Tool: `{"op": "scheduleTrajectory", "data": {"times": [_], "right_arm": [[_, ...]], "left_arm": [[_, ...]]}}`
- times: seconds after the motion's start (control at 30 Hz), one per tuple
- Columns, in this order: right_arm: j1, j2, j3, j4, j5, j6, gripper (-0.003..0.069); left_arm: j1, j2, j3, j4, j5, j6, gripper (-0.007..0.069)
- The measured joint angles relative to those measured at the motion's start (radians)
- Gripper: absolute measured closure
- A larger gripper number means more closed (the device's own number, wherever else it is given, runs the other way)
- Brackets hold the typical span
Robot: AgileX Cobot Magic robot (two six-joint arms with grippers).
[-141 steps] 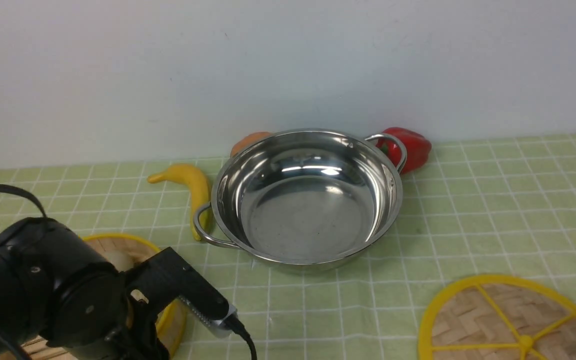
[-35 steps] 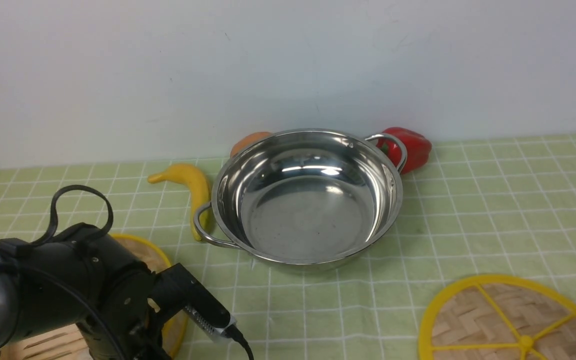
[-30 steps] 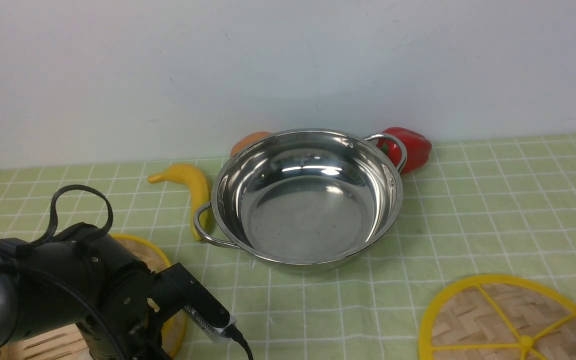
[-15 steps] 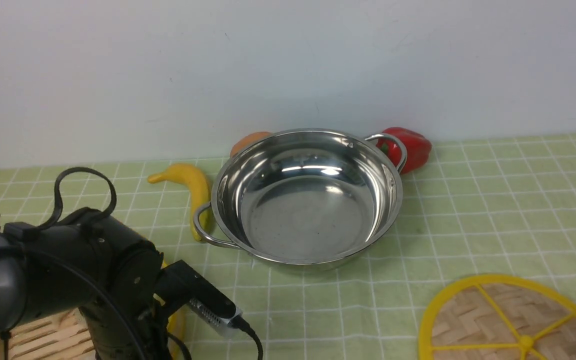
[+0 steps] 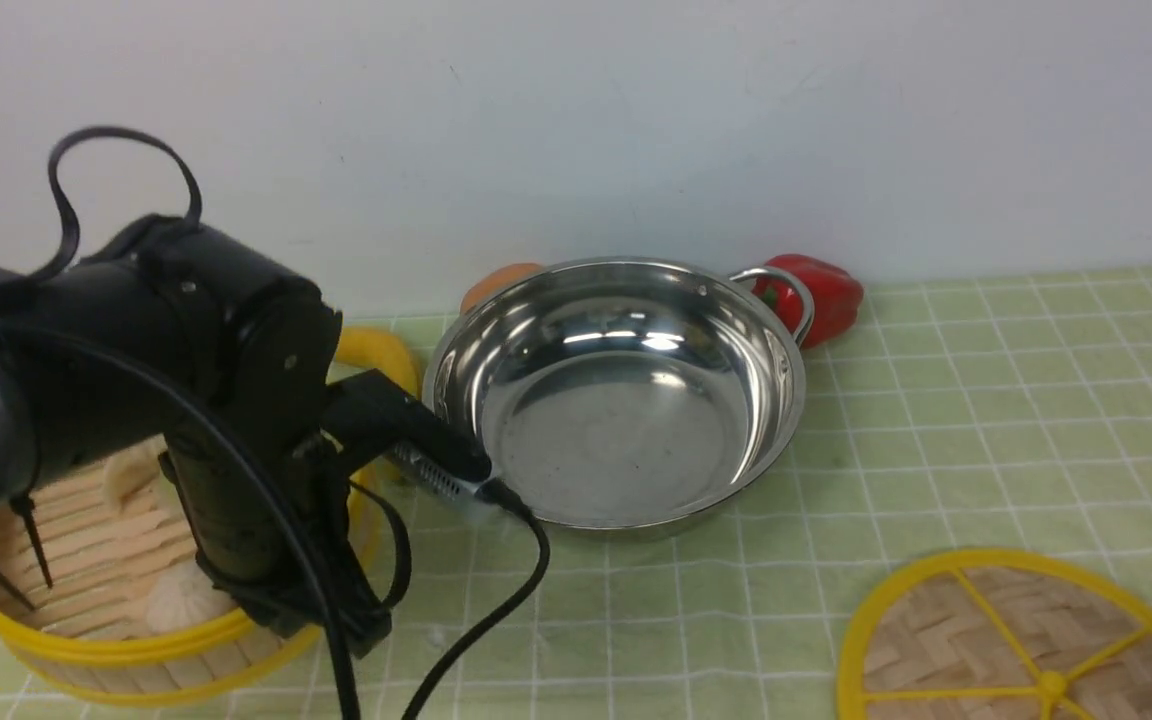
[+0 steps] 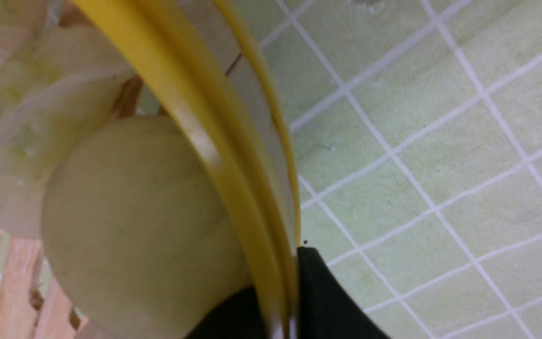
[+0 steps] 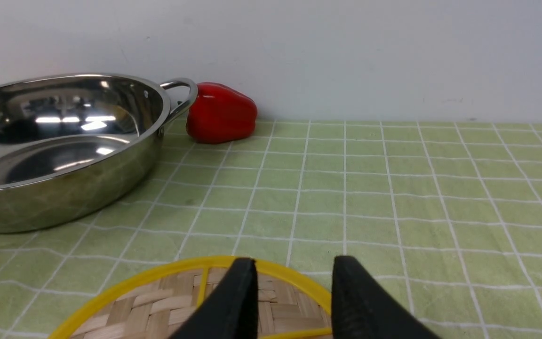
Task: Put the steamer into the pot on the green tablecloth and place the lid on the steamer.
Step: 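Grasp the rim of the steamer basket holding the buns with the left gripper, then place the bamboo steamer basket with dumplings into the steel pot with the left gripper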
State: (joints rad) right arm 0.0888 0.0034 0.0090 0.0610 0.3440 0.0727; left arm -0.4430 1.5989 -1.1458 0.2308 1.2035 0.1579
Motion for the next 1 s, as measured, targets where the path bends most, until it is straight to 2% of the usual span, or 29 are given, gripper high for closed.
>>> {"op": "scheduleTrajectory", "data": {"times": [0.27, 0.43, 0.47, 0.5, 0.63, 0.7, 1.0], "right_arm": [[0.0, 0.0, 0.0, 0.0, 0.0, 0.0, 0.0416], [0.0, 0.0, 0.0, 0.0, 0.0, 0.0, 0.0416], [0.0, 0.0, 0.0, 0.0, 0.0, 0.0, 0.0416], [0.0, 0.0, 0.0, 0.0, 0.0, 0.0, 0.0416], [0.0, 0.0, 0.0, 0.0, 0.0, 0.0, 0.0416], [0.0, 0.0, 0.0, 0.0, 0.0, 0.0, 0.0416], [0.0, 0.0, 0.0, 0.0, 0.0, 0.0, 0.0416]], "left_arm": [[0.0, 0.0, -0.184, -0.038, 0.023, 0.101, 0.0592], [0.0, 0.002, -0.318, -0.124, 0.03, 0.231, 0.0592], [0.0, 0.002, -0.318, -0.127, 0.03, 0.237, 0.0592], [0.0, 0.004, -0.349, -0.164, 0.031, 0.299, 0.0592], [0.0, 0.026, -0.386, -0.251, 0.041, 0.423, 0.0592], [0.0, 0.044, -0.399, -0.28, 0.048, 0.452, 0.0592], [-0.026, 0.182, -0.495, -0.281, -0.025, 0.555, 0.0592]]}}
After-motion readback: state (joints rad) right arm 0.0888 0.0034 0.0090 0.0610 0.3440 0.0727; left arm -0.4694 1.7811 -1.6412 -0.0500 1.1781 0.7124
